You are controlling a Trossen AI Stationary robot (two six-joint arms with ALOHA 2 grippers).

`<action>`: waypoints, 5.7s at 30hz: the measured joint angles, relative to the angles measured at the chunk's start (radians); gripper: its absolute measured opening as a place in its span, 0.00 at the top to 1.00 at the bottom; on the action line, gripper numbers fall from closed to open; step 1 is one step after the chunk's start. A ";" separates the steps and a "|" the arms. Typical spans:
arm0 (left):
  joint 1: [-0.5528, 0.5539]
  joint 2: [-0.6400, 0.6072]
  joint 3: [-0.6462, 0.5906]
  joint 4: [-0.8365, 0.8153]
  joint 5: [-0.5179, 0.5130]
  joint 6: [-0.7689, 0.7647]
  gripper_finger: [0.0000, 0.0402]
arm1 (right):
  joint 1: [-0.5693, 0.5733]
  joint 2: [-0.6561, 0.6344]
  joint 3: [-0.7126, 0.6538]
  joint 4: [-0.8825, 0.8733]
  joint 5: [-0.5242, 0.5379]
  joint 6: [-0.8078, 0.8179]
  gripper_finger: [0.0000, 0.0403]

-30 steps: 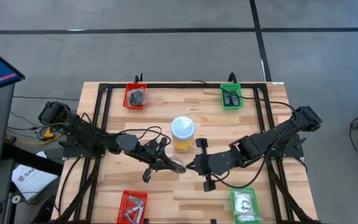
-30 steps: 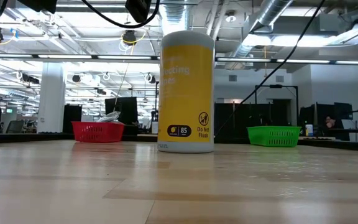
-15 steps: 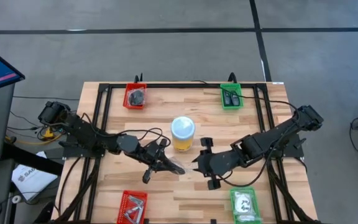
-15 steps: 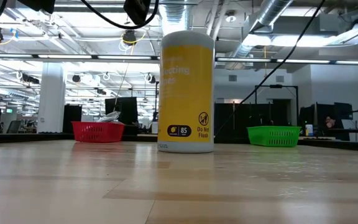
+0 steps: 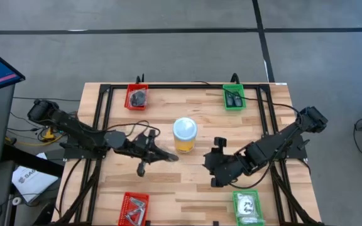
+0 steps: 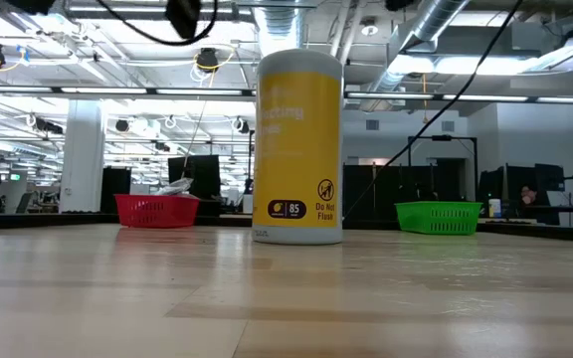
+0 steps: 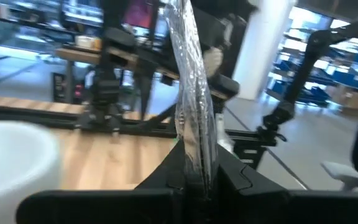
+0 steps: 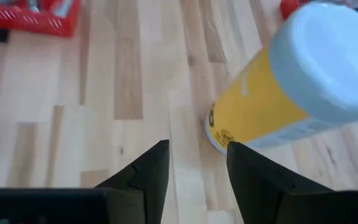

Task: Pick & Place Travel size toiletries
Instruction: Put the black hairbrush into the top orange bin, then return to Home Position

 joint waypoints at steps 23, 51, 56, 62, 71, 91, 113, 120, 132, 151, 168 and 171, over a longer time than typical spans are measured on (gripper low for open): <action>-0.018 -0.319 -0.200 -0.125 -0.808 0.000 0.95 | 0.224 -0.006 -0.192 -0.352 0.349 0.726 0.64; 0.434 -0.324 -0.117 -0.639 -0.829 -0.112 0.95 | 0.247 -0.006 -0.192 -0.432 0.374 0.874 0.66; 0.565 -0.324 -0.111 -0.778 -0.722 -0.182 0.95 | 0.247 -0.006 -0.192 -0.429 0.374 0.874 0.67; 0.702 -0.324 -0.110 -0.851 -0.618 -0.189 0.95 | 0.247 -0.006 -0.192 -0.428 0.374 0.874 0.66; 0.869 -0.306 -0.110 -0.924 -0.480 -0.202 0.95 | 0.245 -0.006 -0.192 -0.428 0.378 0.874 0.67; 1.011 -0.133 -0.110 -0.863 -0.428 -0.214 0.95 | 0.245 -0.006 -0.192 -0.428 0.400 0.874 0.66; 1.018 -0.024 -0.110 -0.740 -0.403 -0.218 0.83 | 0.243 -0.006 -0.192 -0.432 0.403 0.858 0.67; 1.018 -0.020 -0.110 -0.719 -0.396 -0.213 0.79 | 0.243 -0.006 -0.192 -0.432 0.402 0.858 0.66; 1.018 -0.020 -0.110 -0.702 -0.369 -0.210 0.67 | 0.243 -0.006 -0.192 -0.432 0.402 0.858 0.67; 1.041 -0.020 -0.110 -0.549 -0.334 -0.235 0.45 | 0.243 -0.006 -0.192 -0.431 0.400 0.855 0.66; 1.013 -0.021 -0.110 -0.428 -0.232 -0.159 0.47 | 0.244 -0.006 -0.197 -0.436 0.501 0.855 0.67; 0.988 -0.021 -0.110 -0.428 -0.232 -0.114 0.47 | 0.244 -0.006 -0.241 -0.437 0.576 0.881 0.67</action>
